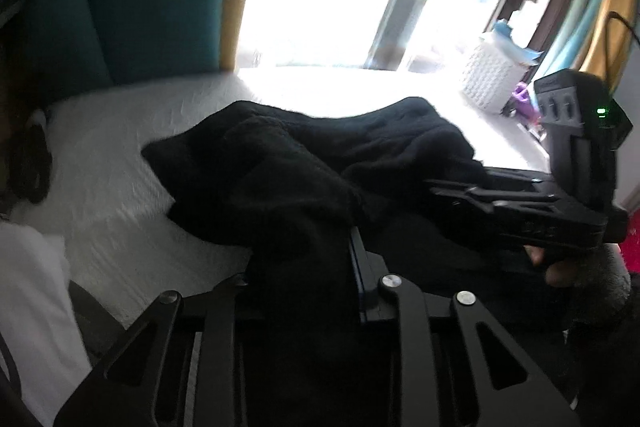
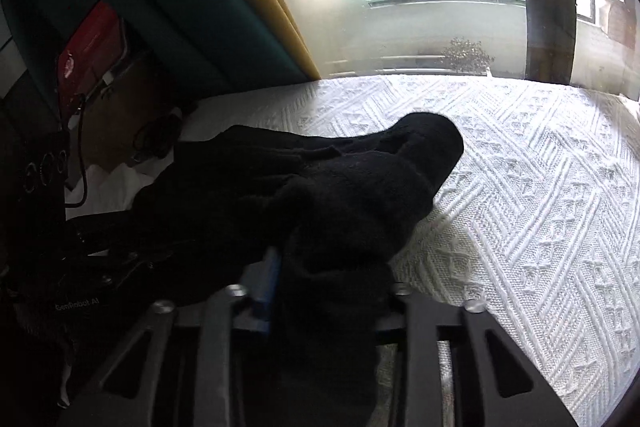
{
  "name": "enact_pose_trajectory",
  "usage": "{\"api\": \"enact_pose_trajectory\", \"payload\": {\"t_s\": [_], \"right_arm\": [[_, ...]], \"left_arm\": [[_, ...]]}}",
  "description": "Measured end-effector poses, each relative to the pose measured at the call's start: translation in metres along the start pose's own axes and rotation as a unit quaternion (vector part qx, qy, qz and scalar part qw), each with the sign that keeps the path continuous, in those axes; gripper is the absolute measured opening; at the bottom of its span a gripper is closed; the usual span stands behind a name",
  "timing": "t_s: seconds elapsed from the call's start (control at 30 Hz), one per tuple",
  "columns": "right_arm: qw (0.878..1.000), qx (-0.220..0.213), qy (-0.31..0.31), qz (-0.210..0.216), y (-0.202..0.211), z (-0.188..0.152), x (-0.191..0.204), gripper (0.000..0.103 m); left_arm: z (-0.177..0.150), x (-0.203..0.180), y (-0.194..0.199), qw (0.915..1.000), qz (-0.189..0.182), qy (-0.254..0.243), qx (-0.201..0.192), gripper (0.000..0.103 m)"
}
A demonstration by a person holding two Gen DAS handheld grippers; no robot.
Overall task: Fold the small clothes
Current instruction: 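Lift the folded black shirt above the bed with both tools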
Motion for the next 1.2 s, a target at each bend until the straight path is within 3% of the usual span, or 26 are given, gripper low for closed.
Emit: {"api": "enact_pose_trajectory", "payload": {"t_s": [0.1,0.43,0.67,1.2], "right_arm": [[1.000,-0.023,0.016,-0.005,0.018,0.004,0.012,0.022],[0.991,-0.104,0.076,-0.020,0.096,0.015,0.063,0.022],[0.984,-0.135,0.111,-0.025,0.139,0.006,0.094,0.022],[0.959,-0.225,0.170,-0.037,0.242,0.002,0.162,0.021]], "left_arm": [[0.007,-0.010,0.016,0.9995,0.003,-0.017,-0.024,0.025],[0.023,-0.033,0.080,0.9947,0.018,-0.035,-0.094,0.025],[0.020,-0.062,0.127,0.9854,0.030,-0.076,-0.149,0.025],[0.017,-0.102,0.212,0.9660,0.038,-0.094,-0.238,0.025]]}}
Point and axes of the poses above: each gripper's, at about its wrist camera, not at the fingertips, and y roughly against the way its jaws point, x to its left, z to its top, the point moved 6 cm from there along -y, roughly the way its jaws point, and after that the axes turned 6 degrees about -x, right-handed, at the moved point
